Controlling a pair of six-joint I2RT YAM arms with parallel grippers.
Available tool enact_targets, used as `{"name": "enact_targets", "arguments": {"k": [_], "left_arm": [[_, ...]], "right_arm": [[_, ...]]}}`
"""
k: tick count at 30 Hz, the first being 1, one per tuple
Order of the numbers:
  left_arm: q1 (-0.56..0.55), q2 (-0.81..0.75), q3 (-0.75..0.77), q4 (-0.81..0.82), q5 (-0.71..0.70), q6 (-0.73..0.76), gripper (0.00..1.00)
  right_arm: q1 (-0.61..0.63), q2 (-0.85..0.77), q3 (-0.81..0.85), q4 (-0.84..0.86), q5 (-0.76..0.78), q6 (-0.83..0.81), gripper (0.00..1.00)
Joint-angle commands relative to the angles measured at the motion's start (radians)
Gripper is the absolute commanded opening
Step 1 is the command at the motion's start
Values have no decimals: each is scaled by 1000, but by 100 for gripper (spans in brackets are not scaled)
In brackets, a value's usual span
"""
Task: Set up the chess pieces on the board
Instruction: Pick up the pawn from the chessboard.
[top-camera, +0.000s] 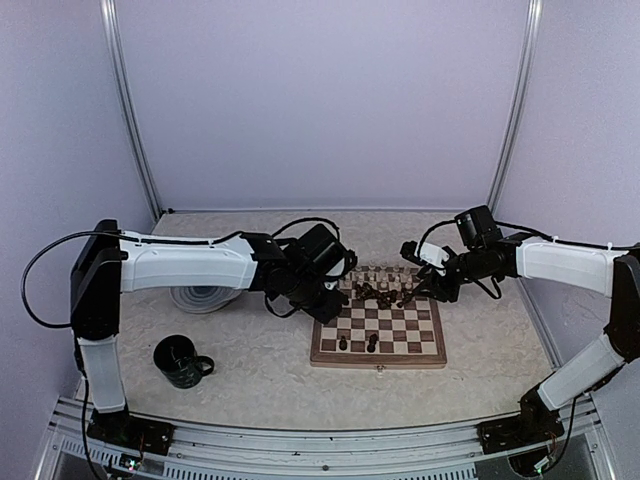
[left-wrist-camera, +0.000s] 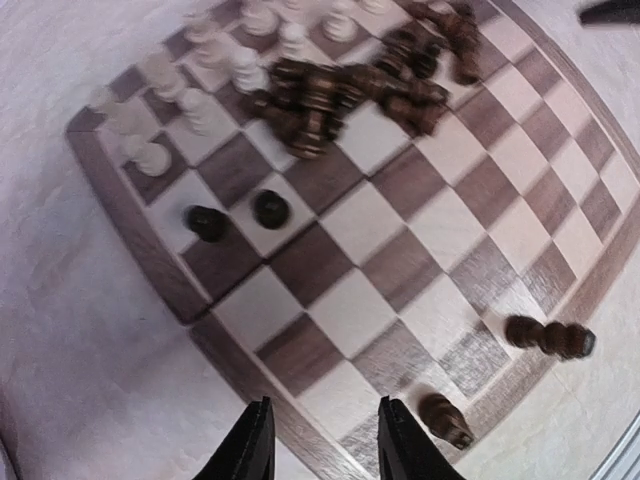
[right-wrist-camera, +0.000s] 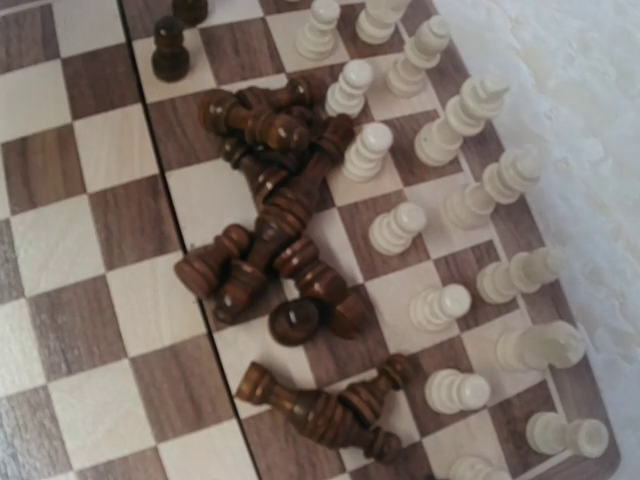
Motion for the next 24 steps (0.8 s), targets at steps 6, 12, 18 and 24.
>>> {"name": "enact_targets", "arguments": {"k": [6,12,18,24], "left_arm": [[76,58,87,43,-42,-37,35],[107,110,122,73,-52,-36,35],[130,159,171,86,-43,-34,33],[135,209,210,88,-21,-27,33]], "right_arm": [[12,11,-8,6,-3,-6,43],[12,11,-9,6,1,-8,43],[13,15,-9,5,2,-10,43],[12,17,-10,4,7,-14,43]]}}
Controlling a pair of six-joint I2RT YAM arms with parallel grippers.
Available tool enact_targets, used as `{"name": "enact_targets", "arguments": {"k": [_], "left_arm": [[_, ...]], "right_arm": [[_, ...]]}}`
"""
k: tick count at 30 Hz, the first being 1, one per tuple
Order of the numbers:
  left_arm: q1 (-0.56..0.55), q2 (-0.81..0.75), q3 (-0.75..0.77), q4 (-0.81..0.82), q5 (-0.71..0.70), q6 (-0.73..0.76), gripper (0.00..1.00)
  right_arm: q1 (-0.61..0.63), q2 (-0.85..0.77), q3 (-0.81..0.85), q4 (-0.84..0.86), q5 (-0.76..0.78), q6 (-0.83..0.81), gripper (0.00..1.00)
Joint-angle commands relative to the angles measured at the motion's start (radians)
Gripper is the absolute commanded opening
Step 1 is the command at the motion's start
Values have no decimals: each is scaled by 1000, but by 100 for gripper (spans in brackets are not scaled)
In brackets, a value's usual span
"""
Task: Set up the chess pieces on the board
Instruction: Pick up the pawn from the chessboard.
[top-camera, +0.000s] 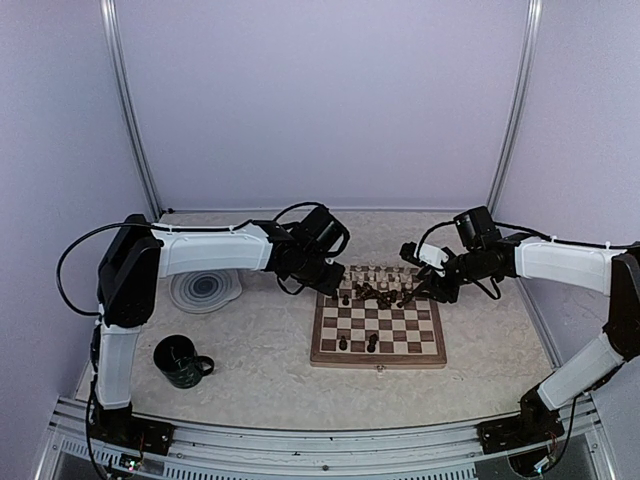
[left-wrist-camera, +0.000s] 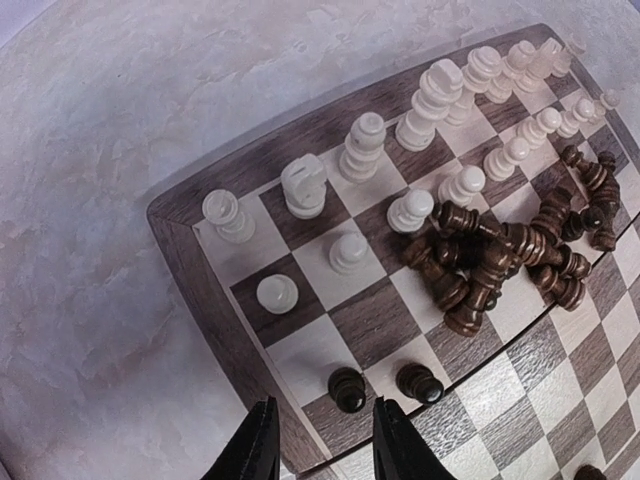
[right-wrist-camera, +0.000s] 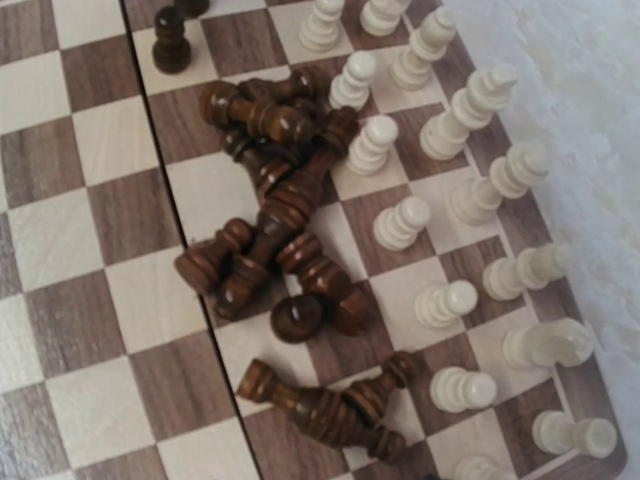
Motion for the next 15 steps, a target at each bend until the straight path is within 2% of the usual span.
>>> {"name": "enact_targets", "arguments": {"k": [1,15], "left_arm": [[4,44,40,20,21,1,31],[15,87,52,33,53,-5,26]], "right_arm": [[12,8,-10,5,7,-10,43],[12,15,-10,4,10,-11,43]]}}
